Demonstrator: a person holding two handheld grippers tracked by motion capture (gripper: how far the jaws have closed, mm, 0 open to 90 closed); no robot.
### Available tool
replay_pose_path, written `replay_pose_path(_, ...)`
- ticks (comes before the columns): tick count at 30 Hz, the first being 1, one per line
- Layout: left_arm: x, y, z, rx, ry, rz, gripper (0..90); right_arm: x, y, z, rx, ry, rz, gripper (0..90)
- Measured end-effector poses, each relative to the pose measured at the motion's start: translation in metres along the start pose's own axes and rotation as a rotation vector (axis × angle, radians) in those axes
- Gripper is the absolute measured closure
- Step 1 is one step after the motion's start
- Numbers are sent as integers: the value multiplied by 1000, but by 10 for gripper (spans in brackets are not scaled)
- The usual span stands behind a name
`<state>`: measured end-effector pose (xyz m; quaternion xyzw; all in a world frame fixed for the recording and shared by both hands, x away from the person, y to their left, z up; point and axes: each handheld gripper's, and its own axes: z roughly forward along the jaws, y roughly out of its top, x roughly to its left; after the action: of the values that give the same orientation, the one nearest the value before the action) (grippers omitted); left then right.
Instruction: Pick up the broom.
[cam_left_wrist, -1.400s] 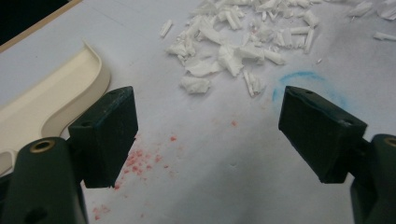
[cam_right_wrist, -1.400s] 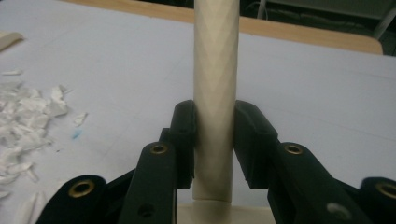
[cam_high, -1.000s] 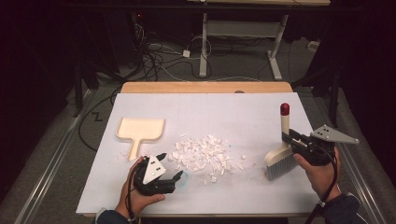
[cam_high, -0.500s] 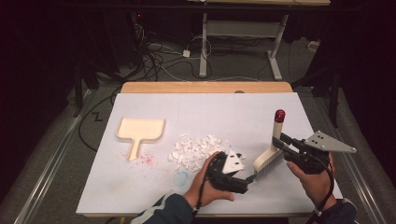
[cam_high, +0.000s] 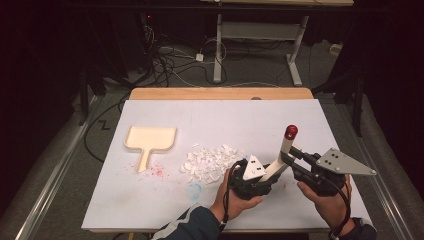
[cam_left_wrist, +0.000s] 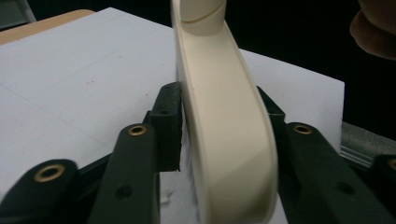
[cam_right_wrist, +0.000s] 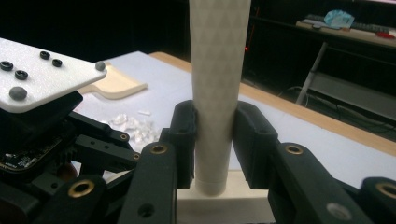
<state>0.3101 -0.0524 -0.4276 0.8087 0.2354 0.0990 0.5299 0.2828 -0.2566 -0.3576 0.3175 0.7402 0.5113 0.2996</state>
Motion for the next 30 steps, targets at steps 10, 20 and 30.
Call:
replay_pose_path(10,30,-2,-41,52,-102,70,653,-1,3,-1,-9,144,-45,605)
replay_pose_path(20,46,-10,-76,117,-217,152,652,8,-9,23,163,365,-213,403)
replay_pose_path(30,41,-19,-85,174,-413,250,650,31,-28,52,343,609,-296,449)
